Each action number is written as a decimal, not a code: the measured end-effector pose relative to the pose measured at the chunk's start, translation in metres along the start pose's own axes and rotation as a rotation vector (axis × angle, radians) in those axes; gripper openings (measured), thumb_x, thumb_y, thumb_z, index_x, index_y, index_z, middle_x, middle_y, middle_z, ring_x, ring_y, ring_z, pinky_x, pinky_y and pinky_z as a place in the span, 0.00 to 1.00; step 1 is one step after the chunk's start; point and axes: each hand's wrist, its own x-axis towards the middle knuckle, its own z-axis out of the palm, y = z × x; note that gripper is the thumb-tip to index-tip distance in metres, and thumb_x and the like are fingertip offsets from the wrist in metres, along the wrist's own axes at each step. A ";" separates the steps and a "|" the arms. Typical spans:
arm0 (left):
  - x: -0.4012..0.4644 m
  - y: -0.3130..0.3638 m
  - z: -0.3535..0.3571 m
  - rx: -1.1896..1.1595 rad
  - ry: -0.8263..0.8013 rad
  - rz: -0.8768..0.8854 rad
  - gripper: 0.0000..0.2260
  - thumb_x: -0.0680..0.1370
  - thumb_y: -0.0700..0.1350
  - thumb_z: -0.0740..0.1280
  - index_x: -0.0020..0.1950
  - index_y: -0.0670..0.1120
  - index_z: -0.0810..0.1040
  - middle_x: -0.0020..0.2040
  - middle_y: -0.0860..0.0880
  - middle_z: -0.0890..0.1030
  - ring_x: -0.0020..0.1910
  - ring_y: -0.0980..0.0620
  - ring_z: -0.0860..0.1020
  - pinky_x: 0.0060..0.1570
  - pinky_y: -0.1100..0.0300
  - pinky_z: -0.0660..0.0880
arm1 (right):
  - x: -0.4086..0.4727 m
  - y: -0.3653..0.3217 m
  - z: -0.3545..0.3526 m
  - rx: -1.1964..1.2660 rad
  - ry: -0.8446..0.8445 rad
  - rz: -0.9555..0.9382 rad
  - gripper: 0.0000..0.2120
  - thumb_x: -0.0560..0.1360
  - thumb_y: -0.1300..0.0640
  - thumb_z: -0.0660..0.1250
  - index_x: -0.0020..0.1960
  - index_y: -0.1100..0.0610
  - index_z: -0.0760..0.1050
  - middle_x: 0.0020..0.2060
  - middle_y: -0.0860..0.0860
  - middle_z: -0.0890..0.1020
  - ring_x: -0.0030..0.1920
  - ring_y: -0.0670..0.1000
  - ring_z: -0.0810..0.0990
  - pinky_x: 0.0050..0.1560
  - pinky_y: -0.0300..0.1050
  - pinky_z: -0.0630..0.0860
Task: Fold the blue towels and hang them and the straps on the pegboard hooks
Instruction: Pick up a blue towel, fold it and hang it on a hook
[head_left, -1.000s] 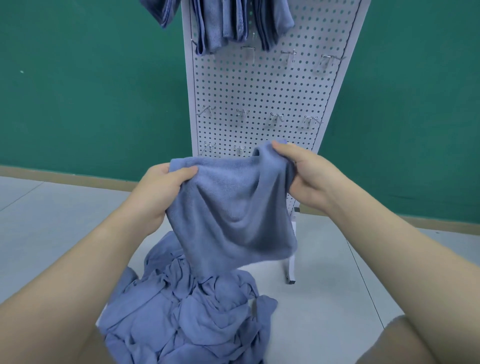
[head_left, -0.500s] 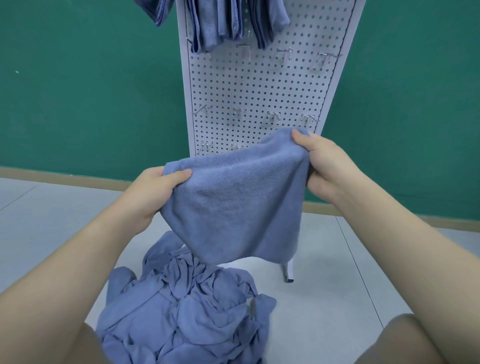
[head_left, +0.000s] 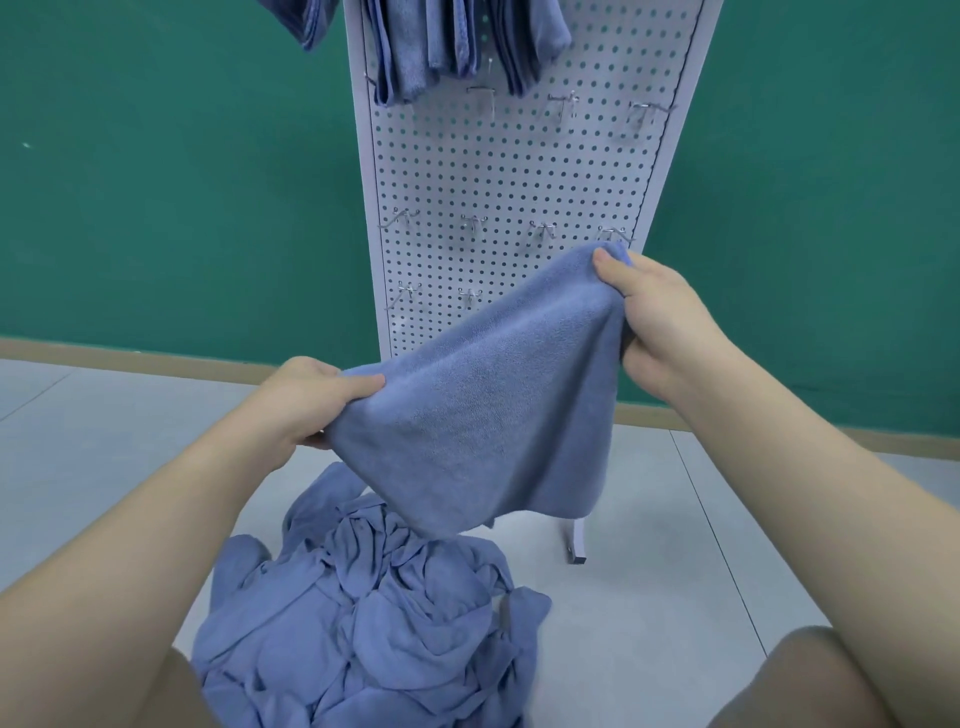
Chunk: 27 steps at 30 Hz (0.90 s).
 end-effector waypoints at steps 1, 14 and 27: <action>0.001 -0.002 0.000 0.043 -0.006 0.001 0.14 0.76 0.49 0.75 0.51 0.39 0.82 0.42 0.45 0.80 0.37 0.47 0.76 0.29 0.62 0.79 | -0.001 0.001 0.001 -0.020 -0.004 -0.002 0.10 0.84 0.56 0.65 0.59 0.60 0.82 0.54 0.56 0.87 0.50 0.51 0.87 0.53 0.47 0.84; 0.011 -0.007 0.002 -0.081 0.042 0.003 0.10 0.76 0.41 0.76 0.41 0.40 0.77 0.42 0.40 0.82 0.37 0.46 0.80 0.37 0.57 0.81 | -0.003 0.001 0.002 -0.034 0.004 -0.022 0.10 0.85 0.56 0.65 0.56 0.59 0.82 0.48 0.54 0.87 0.46 0.50 0.85 0.48 0.43 0.82; 0.001 0.000 0.004 -0.268 0.090 0.015 0.10 0.79 0.50 0.73 0.45 0.45 0.79 0.40 0.43 0.81 0.34 0.45 0.79 0.36 0.57 0.81 | 0.001 0.005 -0.002 -0.080 0.023 -0.051 0.12 0.85 0.56 0.64 0.59 0.63 0.81 0.55 0.59 0.86 0.48 0.51 0.85 0.54 0.49 0.82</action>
